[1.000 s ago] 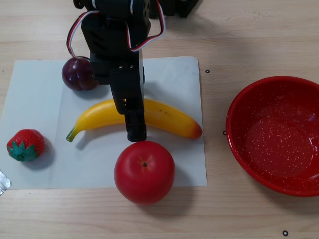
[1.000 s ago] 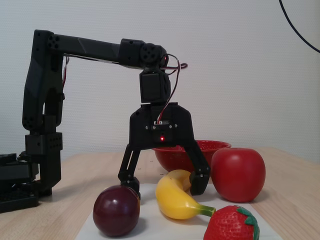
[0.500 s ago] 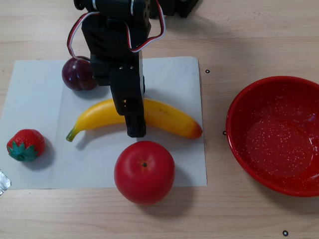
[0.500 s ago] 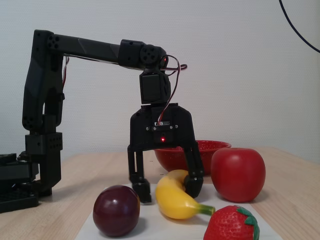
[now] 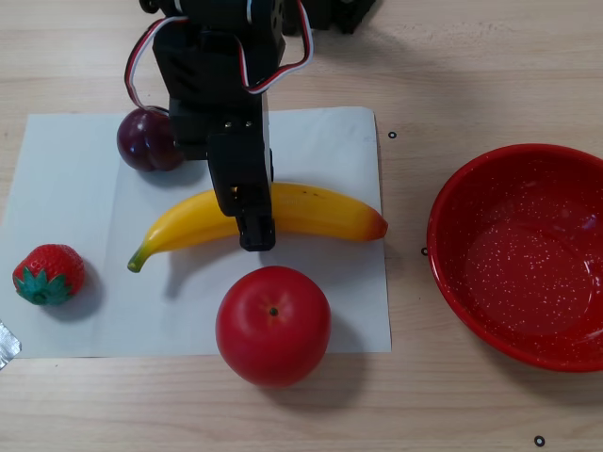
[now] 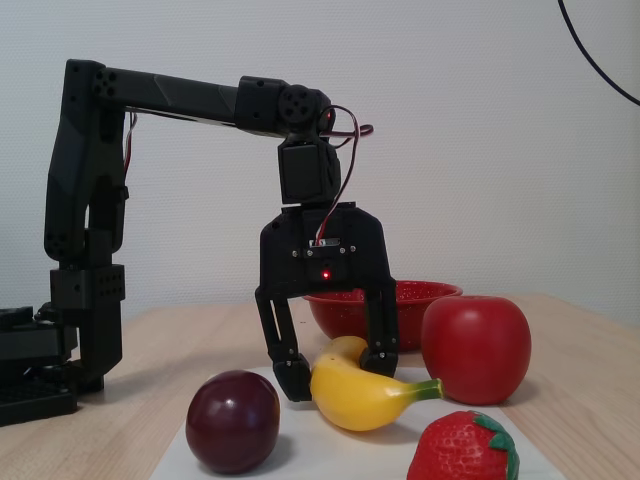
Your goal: Grasp the banana and put it in the red bowl.
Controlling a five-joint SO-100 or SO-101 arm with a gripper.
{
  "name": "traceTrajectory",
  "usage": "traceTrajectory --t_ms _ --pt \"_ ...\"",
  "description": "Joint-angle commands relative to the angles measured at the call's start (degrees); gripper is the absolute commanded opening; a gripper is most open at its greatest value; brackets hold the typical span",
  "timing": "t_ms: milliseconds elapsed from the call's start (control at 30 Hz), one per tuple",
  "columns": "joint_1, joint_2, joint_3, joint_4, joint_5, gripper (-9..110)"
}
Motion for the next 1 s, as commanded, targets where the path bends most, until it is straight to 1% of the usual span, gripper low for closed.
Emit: traceTrajectory --t_ms 0,233,500,767,967 --pt "-1.5 8.4 -3.4 4.0 0.1 0" --pt "-2.0 10.3 -11.3 17.1 -1.6 0" --pt "-2.1 11.6 -22.9 27.2 -2.4 0" --pt "-2.8 12.7 -33.0 33.2 -1.6 0" --pt "-1.1 13.9 -38.1 35.5 -1.9 0"
